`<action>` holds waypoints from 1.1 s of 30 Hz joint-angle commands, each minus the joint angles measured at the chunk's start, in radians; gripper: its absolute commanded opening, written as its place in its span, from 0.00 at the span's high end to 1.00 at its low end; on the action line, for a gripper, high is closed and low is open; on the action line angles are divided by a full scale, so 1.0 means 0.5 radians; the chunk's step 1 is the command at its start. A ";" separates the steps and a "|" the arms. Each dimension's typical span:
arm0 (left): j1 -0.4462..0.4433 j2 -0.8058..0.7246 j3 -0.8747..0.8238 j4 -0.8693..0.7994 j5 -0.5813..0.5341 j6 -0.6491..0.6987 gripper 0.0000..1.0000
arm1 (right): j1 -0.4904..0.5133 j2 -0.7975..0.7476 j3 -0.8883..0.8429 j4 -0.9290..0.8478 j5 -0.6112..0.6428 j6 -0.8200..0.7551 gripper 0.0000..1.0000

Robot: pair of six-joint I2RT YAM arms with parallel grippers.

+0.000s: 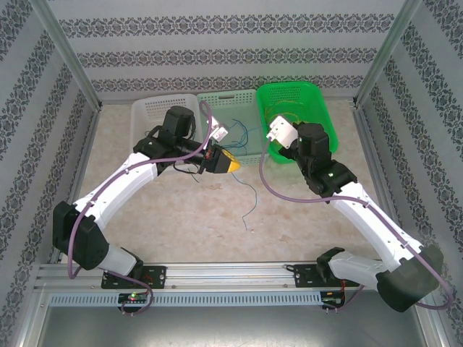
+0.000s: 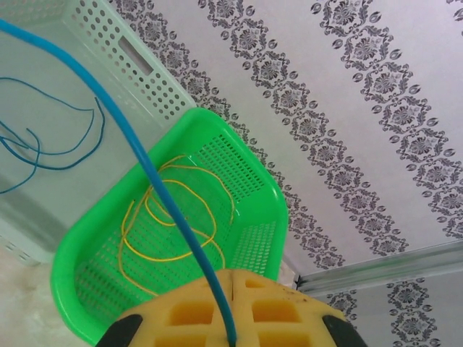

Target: Untangle the cables

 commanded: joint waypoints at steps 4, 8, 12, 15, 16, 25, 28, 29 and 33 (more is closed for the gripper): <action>0.029 -0.023 0.107 0.047 -0.469 0.003 0.96 | -0.125 0.063 0.192 -0.286 -0.392 0.761 0.77; 0.049 0.024 0.264 0.091 -0.833 -0.024 0.98 | -0.189 0.152 0.298 -0.376 -0.623 1.238 0.24; 0.066 0.090 0.429 0.141 -0.945 0.029 0.97 | -0.285 0.056 0.203 -0.198 -0.770 1.546 0.19; 0.076 0.169 0.555 0.173 -1.055 0.075 0.96 | -0.364 -0.006 0.163 -0.214 -0.834 1.658 0.14; 0.080 0.203 0.593 0.183 -1.101 0.083 0.95 | -0.389 -0.025 0.156 -0.241 -0.839 1.682 0.12; 0.202 0.742 1.174 0.094 -1.222 0.142 0.95 | -0.459 -0.398 -0.225 -0.319 -0.757 1.870 0.11; 0.253 0.935 1.340 0.069 -1.241 0.131 0.95 | -0.463 -0.544 -0.351 -0.344 -0.728 1.912 0.11; 0.267 0.997 1.391 0.052 -1.245 0.121 0.95 | -0.464 -0.583 -0.382 -0.356 -0.711 1.923 0.11; 0.313 1.266 1.609 -0.049 -1.210 0.065 0.93 | -0.479 -0.702 -0.467 -0.411 -0.663 1.952 0.10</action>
